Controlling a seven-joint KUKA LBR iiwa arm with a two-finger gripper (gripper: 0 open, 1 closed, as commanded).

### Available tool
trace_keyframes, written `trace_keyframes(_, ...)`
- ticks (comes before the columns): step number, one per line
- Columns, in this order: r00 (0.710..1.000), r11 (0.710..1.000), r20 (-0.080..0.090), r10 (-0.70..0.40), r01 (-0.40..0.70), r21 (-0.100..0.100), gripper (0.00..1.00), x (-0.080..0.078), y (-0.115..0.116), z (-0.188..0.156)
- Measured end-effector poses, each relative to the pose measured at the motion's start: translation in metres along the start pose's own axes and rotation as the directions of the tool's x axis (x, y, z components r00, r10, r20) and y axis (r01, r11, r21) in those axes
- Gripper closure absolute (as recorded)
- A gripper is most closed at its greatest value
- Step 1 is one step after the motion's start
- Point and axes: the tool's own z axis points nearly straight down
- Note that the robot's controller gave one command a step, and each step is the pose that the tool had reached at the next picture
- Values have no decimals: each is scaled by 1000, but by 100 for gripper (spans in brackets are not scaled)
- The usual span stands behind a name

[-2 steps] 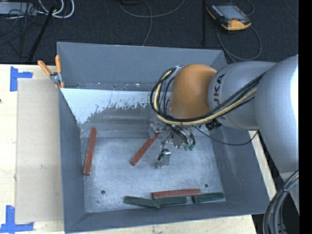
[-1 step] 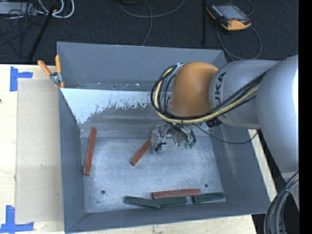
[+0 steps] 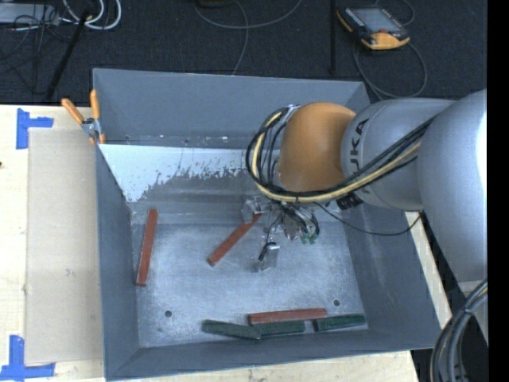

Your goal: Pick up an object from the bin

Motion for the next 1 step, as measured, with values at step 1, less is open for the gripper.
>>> trace_keyframes(1, 996, 996, 1, -88, 88, 0, 0, -10, 31, 7)
